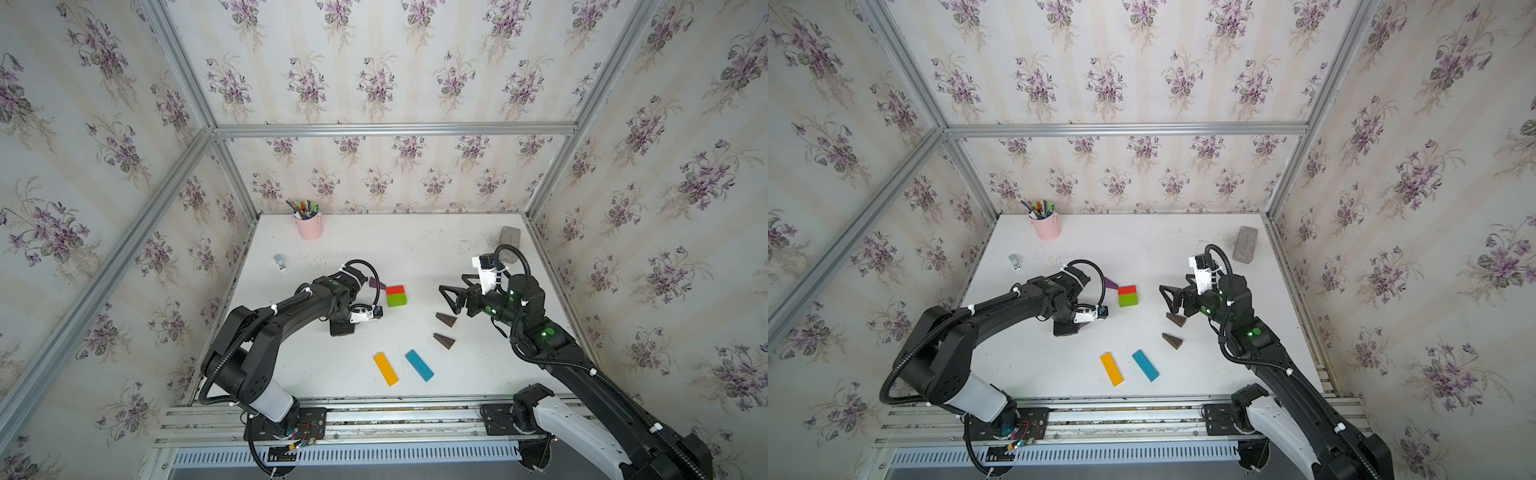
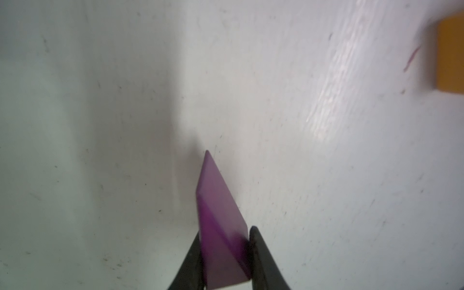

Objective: Assemble a small pinwheel with building blocks
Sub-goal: Assemble the building block at the center of the board.

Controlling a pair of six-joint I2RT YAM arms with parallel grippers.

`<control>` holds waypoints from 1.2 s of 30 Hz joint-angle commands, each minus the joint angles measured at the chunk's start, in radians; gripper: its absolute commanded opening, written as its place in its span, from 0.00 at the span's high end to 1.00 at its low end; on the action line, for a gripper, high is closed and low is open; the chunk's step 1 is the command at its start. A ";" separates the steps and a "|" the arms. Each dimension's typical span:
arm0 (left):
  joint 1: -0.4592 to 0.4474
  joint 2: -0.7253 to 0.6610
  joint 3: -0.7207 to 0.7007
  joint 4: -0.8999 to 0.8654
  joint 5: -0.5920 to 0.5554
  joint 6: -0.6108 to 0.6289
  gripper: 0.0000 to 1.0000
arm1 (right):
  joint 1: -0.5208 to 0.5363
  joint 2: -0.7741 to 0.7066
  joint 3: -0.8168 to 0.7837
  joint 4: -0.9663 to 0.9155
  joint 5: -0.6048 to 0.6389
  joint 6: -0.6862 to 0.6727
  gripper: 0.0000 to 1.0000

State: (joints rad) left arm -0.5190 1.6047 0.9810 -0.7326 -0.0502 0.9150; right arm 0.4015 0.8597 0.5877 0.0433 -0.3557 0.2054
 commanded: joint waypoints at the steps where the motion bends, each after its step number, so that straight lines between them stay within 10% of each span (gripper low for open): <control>1: -0.024 0.040 0.060 -0.033 0.019 -0.119 0.80 | -0.003 0.011 0.017 -0.029 0.043 -0.003 0.00; 36: -0.117 0.366 0.417 -0.093 -0.050 -0.224 0.80 | -0.030 -0.021 0.012 -0.045 0.084 0.002 0.00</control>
State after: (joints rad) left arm -0.6373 1.9652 1.3853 -0.8021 -0.0998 0.6800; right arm 0.3717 0.8429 0.5995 -0.0196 -0.2699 0.2062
